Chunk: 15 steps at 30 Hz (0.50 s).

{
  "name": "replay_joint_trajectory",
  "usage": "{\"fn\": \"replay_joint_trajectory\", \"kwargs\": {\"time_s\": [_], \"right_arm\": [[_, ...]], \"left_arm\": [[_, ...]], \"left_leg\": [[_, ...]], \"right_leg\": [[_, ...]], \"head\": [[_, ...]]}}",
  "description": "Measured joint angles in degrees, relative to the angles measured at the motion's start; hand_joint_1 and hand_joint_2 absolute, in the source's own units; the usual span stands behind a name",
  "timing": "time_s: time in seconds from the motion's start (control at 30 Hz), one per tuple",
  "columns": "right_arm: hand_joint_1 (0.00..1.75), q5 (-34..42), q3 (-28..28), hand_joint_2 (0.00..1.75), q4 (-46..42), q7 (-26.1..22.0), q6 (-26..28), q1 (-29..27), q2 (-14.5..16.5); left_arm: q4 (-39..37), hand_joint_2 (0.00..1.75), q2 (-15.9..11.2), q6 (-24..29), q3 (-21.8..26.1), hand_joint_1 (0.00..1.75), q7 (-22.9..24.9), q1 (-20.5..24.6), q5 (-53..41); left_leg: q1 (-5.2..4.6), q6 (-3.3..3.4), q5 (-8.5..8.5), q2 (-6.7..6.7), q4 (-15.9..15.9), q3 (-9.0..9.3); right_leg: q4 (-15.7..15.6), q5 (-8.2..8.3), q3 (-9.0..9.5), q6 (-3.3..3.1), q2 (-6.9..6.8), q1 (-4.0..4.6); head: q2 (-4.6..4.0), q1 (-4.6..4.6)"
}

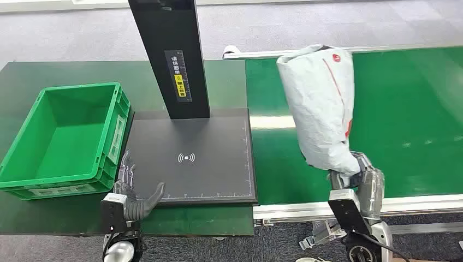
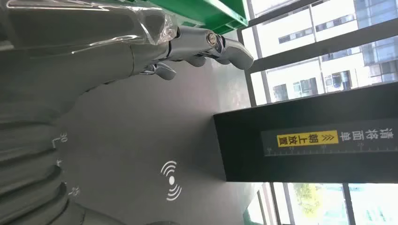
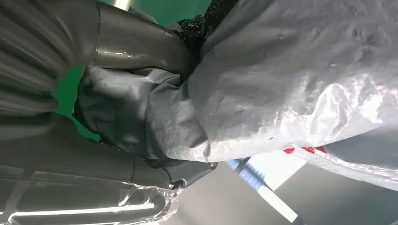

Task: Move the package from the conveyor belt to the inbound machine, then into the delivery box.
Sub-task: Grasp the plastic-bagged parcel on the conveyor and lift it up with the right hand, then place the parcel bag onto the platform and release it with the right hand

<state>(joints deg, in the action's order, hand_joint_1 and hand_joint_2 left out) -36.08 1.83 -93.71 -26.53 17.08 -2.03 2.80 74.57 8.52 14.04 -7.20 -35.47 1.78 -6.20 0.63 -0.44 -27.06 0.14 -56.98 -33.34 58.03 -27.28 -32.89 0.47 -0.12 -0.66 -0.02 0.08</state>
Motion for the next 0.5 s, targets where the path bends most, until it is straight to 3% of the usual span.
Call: {"fn": "replay_joint_trajectory", "kwargs": {"time_s": [0.33,0.5], "right_arm": [[1.75,1.29,17.96,1.75,2.26,0.08,-7.01,4.09,-0.34],[1.75,1.23,23.40,1.75,5.37,0.55,-8.75,6.51,-0.37]], "left_arm": [[0.12,1.75,0.02,0.60,1.95,0.00,-0.24,0.63,-0.66],[0.12,1.75,0.03,0.97,2.51,0.00,-0.28,0.69,-0.63]], "left_leg": [[0.06,-0.01,0.01,0.03,0.01,0.01],[0.04,-0.01,0.01,0.00,0.00,0.00]], "right_leg": [[0.01,-0.01,0.01,-0.01,0.02,0.07],[0.01,-0.01,0.01,-0.01,0.02,0.05]], "head": [[0.01,0.02],[0.00,0.02]]}}
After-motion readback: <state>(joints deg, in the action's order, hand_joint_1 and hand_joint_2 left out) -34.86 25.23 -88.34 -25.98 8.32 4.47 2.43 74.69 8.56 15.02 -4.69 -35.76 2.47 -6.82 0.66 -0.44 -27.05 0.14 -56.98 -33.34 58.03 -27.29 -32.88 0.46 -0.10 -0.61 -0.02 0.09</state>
